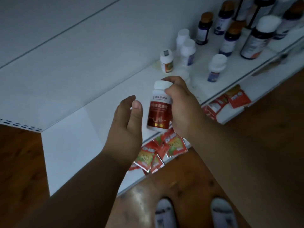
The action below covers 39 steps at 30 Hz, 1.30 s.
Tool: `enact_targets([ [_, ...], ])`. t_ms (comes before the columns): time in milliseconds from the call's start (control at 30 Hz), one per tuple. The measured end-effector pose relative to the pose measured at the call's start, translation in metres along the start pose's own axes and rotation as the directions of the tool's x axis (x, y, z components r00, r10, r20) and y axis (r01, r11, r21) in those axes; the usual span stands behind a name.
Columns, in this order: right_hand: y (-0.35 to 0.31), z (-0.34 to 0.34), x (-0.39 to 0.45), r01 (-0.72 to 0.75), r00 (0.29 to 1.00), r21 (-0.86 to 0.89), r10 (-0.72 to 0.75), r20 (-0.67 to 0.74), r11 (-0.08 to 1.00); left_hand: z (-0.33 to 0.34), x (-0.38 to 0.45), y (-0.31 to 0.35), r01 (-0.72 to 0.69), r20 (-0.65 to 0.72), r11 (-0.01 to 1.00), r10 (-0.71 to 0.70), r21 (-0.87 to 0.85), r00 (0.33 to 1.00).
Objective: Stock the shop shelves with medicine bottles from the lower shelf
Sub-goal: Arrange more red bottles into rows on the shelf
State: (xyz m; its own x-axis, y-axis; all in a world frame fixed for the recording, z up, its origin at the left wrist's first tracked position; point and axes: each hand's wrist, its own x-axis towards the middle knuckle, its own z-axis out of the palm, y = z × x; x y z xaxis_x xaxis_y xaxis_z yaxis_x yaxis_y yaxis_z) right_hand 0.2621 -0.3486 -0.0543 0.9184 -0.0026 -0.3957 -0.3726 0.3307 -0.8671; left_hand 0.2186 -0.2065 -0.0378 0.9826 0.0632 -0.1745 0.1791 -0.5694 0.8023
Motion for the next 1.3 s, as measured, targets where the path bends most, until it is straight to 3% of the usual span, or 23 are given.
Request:
enact_targets([
  [100, -0.044, -0.018, -0.077, -0.035, 0.999, -0.106, 0.035, -0.006, 0.994, -0.005, -0.058, 0.068, 0.019, 0.152, 0.996, -0.005, -0.093, 0.988],
  [233, -0.131, -0.035, -0.172, 0.102, 0.994, -0.208, -0.109, -0.025, 0.973, -0.020, -0.133, 0.155, -0.003, 0.314, 0.988, 0.053, -0.155, 0.948],
  [567, -0.316, -0.105, -0.277, 0.297, 0.953, -0.098, -0.301, -0.026, 0.950, -0.014, -0.203, 0.329, -0.208, 0.386, 0.959, 0.269, -0.192, 0.883],
  [700, -0.367, -0.118, -0.275, 0.350, 0.931, -0.204, -0.364, -0.035, 0.914, -0.007, -0.183, 0.379, -0.251, 0.368, 0.930, 0.340, -0.269, 0.865],
  [833, -0.411, -0.126, -0.250, 0.443, 0.889, -0.230, -0.457, -0.009, 0.866, -0.001, -0.141, 0.412, -0.324, 0.404, 0.892, 0.434, -0.313, 0.805],
  [1033, -0.476, -0.136, -0.208, 0.509, 0.843, -0.272, -0.537, -0.032, 0.817, 0.006, -0.067, 0.460, -0.455, 0.412, 0.874, 0.482, -0.169, 0.773],
  [1300, -0.528, -0.162, -0.130, 0.508, 0.858, -0.257, -0.508, 0.070, 0.822, 0.037, 0.005, 0.499, -0.460, 0.275, 0.883, 0.466, -0.090, 0.841],
])
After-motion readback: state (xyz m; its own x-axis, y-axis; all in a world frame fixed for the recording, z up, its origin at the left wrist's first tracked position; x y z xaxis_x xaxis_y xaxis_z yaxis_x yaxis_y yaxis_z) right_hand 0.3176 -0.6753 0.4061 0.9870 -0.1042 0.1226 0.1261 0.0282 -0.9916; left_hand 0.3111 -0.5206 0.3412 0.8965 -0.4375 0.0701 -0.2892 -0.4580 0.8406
